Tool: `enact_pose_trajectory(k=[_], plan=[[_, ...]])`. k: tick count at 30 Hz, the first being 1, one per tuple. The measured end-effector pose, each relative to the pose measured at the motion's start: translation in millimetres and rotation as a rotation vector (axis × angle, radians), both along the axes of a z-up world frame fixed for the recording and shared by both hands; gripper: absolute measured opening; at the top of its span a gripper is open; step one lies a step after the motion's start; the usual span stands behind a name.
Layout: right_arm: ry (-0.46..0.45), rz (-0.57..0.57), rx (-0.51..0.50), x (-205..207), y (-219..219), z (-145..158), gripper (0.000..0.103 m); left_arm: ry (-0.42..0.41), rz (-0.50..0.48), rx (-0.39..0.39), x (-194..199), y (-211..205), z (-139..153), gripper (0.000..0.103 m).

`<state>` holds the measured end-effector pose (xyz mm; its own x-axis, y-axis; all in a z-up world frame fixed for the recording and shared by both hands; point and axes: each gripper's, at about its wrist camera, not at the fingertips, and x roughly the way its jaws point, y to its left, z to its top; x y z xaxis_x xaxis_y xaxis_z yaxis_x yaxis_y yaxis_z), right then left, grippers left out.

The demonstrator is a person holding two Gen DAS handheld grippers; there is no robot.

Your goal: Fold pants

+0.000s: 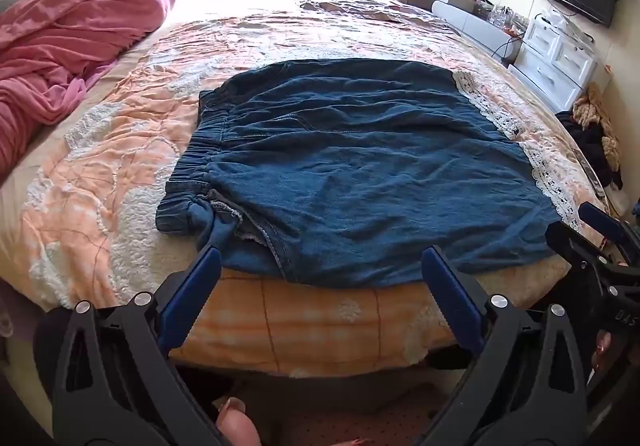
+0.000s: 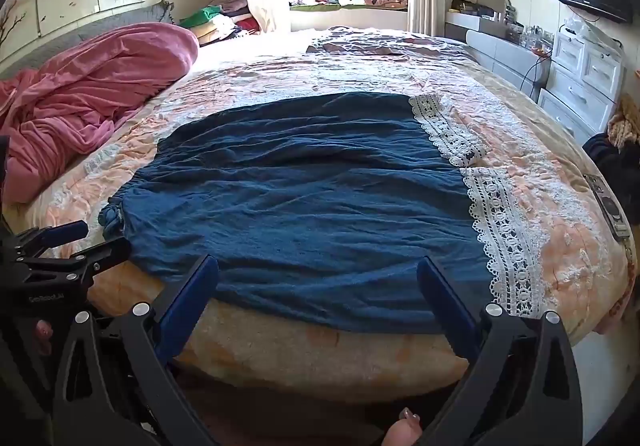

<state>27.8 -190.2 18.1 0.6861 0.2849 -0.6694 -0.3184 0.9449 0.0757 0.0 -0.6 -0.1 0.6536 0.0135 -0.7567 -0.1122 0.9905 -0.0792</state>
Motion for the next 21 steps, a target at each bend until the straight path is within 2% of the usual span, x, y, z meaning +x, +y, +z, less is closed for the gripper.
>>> enact_pose_trajectory(k=[3, 4, 21], plan=[[-0.004, 0.009, -0.012, -3.4, 2.0, -1.0, 0.099, -0.011, -0.006, 0.019, -1.4, -6.6, -0.9, 0.094], [-0.002, 0.015, -0.014, -4.3, 2.7, -1.5, 0.099, -0.007, -0.003, -0.016, -0.5, -0.3, 0.8, 0.094], [-0.005, 0.014, -0.013, -7.6, 4.7, 1.1, 0.099, -0.008, -0.008, -0.017, -4.9, 0.9, 3.7, 0.094]])
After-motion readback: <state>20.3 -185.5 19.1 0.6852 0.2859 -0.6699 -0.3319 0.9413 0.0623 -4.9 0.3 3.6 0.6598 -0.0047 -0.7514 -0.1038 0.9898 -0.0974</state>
